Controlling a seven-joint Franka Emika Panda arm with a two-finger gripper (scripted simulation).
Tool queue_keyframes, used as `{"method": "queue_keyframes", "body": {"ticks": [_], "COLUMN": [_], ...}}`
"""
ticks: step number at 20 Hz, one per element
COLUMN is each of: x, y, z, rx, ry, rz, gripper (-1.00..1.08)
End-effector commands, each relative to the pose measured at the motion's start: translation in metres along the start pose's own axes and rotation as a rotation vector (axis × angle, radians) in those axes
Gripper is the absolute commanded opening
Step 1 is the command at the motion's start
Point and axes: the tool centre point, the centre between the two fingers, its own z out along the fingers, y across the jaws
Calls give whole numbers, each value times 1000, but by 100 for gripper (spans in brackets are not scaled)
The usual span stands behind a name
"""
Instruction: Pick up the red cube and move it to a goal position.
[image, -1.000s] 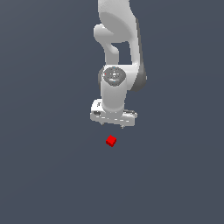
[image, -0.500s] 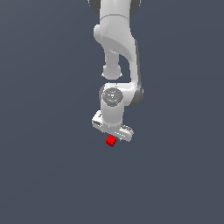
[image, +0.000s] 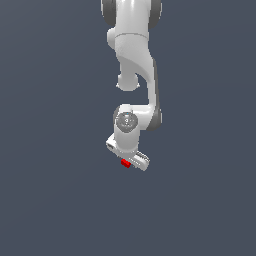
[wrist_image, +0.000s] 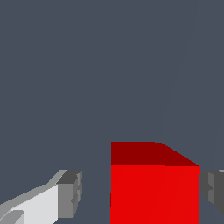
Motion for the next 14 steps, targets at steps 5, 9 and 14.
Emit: {"method": "queue_keyframes", "body": {"ticks": [5,9,14], "x": [2,2,2], "y": [-1,-1,-1], "z": [3,3,3], "rx": [2,2,2], "ry": [1,1,1], "rz": [17,17,16], "gripper": [-100,-100,-100]}}
